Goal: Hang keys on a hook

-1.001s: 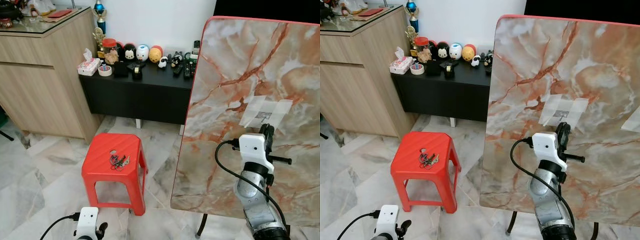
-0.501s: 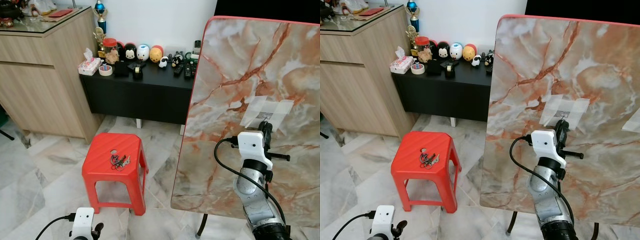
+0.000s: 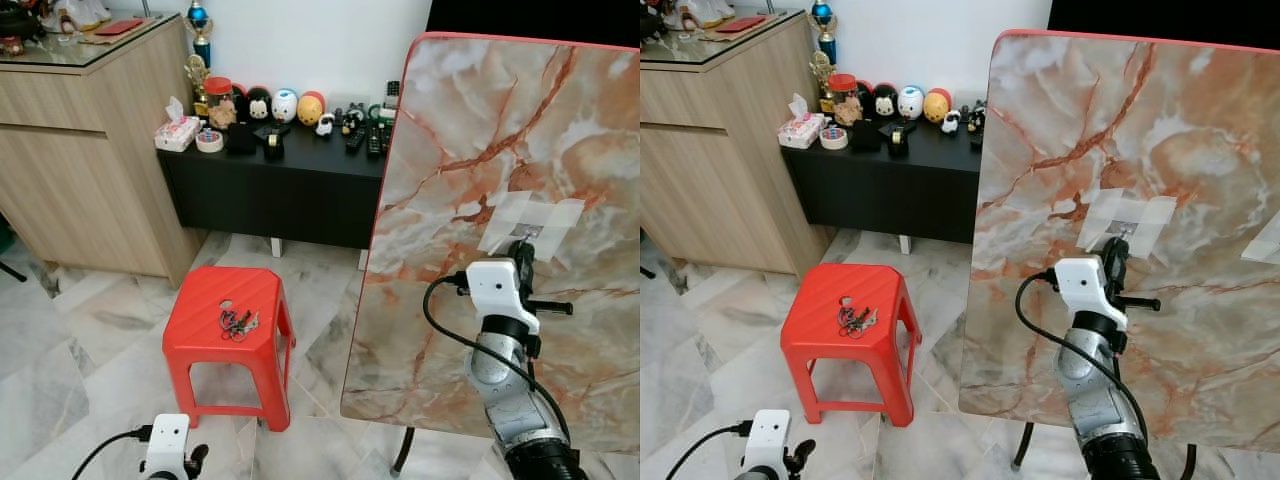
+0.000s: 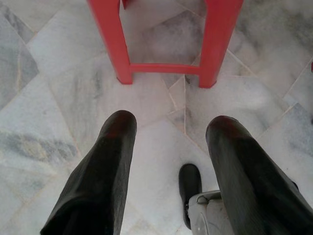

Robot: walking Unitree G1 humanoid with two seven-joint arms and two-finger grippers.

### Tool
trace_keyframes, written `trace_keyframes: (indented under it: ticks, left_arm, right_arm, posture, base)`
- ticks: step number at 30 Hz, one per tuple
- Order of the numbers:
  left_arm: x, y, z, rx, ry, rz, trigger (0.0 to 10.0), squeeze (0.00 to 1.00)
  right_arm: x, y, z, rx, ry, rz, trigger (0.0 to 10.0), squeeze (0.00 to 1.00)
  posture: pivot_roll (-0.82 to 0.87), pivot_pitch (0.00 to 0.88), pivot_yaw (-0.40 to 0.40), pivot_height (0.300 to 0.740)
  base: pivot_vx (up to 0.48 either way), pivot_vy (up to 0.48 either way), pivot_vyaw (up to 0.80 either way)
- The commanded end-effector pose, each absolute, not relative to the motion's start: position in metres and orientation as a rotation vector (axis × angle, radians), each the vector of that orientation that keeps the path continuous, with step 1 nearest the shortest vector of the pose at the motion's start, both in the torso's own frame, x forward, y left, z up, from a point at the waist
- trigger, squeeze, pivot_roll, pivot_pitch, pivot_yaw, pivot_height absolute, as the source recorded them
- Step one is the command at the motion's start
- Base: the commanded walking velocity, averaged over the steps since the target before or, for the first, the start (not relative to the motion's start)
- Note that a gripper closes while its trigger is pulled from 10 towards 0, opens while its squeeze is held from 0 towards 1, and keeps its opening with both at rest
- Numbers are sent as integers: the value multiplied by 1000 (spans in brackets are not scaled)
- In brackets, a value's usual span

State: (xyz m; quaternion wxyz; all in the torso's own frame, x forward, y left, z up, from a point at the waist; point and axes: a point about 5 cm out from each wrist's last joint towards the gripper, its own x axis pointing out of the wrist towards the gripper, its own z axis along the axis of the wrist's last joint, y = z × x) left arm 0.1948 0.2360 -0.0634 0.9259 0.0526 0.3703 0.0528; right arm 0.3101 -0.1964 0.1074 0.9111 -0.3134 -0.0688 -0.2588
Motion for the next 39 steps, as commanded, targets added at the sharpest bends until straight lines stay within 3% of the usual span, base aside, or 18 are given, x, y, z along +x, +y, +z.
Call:
trace_keyframes:
  ticks: [1, 22, 23, 24, 25, 26, 29, 36, 37, 38, 39]
  left_arm:
    - [195, 234, -64, 94, 764, 114, 10000, 0]
    - [197, 233, -63, 93, 757, 111, 10000, 0]
    - [198, 232, -63, 93, 756, 111, 10000, 0]
    - [198, 232, -63, 92, 755, 111, 10000, 0]
    - [198, 231, -63, 92, 754, 111, 10000, 0]
    - [198, 231, -63, 91, 754, 111, 10000, 0]
    - [199, 229, -63, 90, 753, 111, 10000, 0]
    - [199, 229, -64, 90, 755, 111, 10000, 0]
    - [199, 229, -64, 91, 756, 111, 10000, 0]
    - [198, 229, -64, 91, 757, 111, 10000, 0]
    - [198, 229, -64, 91, 757, 111, 10000, 0]
  right_arm:
    - [312, -195, 107, -662, -130, -517, 10000, 0]
    - [305, -196, 102, -763, -97, -498, 10000, 0]
    - [305, -196, 102, -761, -98, -498, 10000, 259]
    - [305, -195, 102, -760, -98, -497, 10000, 259]
    - [305, -195, 102, -760, -97, -497, 10000, 502]
    - [305, -195, 102, -759, -97, -496, 10000, 561]
    - [306, -195, 102, -757, -94, -492, 10000, 580]
    - [306, -195, 103, -755, -99, -495, 10000, 525]
    - [306, -195, 103, -755, -101, -495, 10000, 420]
    - [306, -194, 103, -754, -102, -494, 10000, 0]
    - [306, -194, 103, -753, -102, -493, 10000, 0]
  posture:
    - [70, 0, -54, 740]
    - [69, 0, -56, 740]
    - [69, 0, -56, 740]
    - [69, 0, -56, 740]
    - [69, 0, -56, 740]
    - [69, 0, -56, 740]
    - [71, 0, -57, 740]
    - [71, 0, -56, 740]
    - [71, 0, -56, 740]
    - [71, 0, -55, 740]
    - [71, 0, -55, 740]
  base:
    - [0, 0, 0]
    - [0, 0, 0]
    - [0, 0, 0]
    - [0, 0, 0]
    - [0, 0, 0]
    - [0, 0, 0]
    - [0, 0, 0]
    - [0, 0, 0]
    - [0, 0, 0]
    - [0, 0, 0]
    - [0, 0, 0]
